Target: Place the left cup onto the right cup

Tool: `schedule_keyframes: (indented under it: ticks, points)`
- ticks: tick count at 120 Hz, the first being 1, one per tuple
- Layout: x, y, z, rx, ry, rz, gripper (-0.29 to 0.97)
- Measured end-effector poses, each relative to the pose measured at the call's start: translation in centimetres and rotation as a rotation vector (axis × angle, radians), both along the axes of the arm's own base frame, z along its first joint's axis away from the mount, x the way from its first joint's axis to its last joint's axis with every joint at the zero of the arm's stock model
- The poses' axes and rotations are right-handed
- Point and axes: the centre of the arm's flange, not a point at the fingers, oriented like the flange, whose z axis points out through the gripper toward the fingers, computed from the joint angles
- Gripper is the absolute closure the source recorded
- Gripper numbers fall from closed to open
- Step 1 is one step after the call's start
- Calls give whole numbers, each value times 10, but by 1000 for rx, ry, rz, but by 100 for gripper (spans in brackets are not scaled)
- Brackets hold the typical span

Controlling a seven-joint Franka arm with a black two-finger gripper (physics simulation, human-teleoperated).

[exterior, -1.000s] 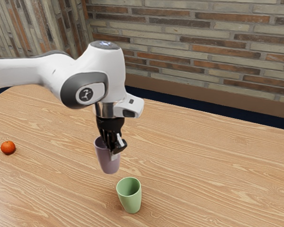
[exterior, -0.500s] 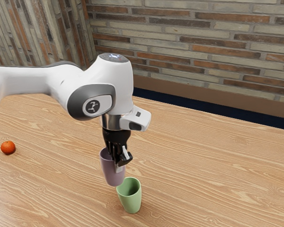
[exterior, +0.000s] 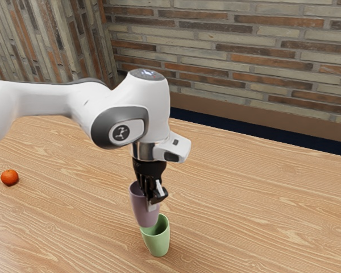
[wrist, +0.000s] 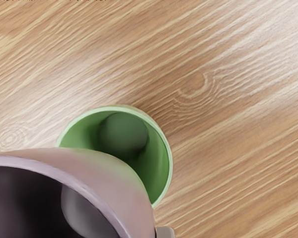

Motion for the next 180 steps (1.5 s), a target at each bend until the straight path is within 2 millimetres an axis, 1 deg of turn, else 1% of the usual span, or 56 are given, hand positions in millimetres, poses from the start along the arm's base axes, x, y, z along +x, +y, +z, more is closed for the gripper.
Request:
schedule_keyframes:
  ticks: [28,95,98,114,122,134,149,172,180]
  points:
    - [10,-4,-4,-13,-4,-5,76]
    - [14,-13,-21,-19,25,-19,76]
    - [14,-13,-22,-20,26,-19,73]
    - [14,-14,-24,-20,31,-20,44]
    - [14,-14,-24,-21,30,-19,33]
    - [15,-13,-23,-22,29,-17,21]
    - [15,-11,-18,-24,19,-11,13]
    - [29,-13,21,-56,-49,-4,7]
    - [37,-15,42,-73,-76,-2,6]
